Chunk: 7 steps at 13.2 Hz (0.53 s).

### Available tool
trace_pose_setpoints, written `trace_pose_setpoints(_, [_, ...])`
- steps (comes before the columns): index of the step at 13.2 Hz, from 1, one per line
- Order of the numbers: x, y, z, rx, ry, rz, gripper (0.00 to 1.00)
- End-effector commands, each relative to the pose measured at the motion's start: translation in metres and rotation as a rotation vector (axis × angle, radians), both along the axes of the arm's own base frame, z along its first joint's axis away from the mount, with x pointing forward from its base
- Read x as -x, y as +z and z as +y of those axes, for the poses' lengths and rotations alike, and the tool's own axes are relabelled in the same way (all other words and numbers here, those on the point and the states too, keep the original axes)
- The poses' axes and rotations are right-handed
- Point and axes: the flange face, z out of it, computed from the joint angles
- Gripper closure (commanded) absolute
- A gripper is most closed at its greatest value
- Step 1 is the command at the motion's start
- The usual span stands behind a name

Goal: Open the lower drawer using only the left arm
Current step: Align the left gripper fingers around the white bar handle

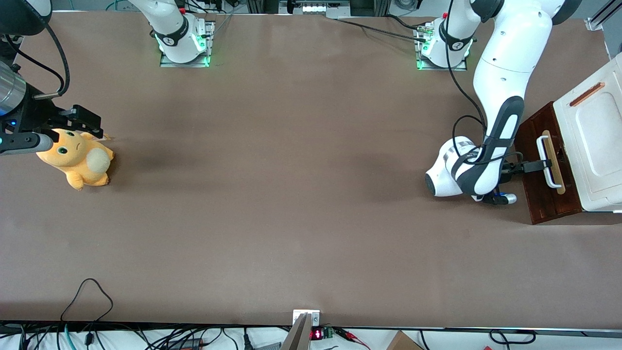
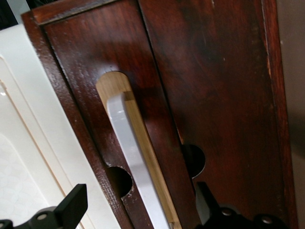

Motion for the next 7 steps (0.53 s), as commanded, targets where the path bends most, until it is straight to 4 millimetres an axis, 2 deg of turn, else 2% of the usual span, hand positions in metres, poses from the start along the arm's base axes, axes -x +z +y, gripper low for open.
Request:
trace_pose_setpoints(1, [0.004,-0.005,0.001,-0.017,-0.037,0.017,0.00])
trace_pose_setpoints(7, [0.008,-0.011,0.020,-0.016,-0.005,0.032,0.00])
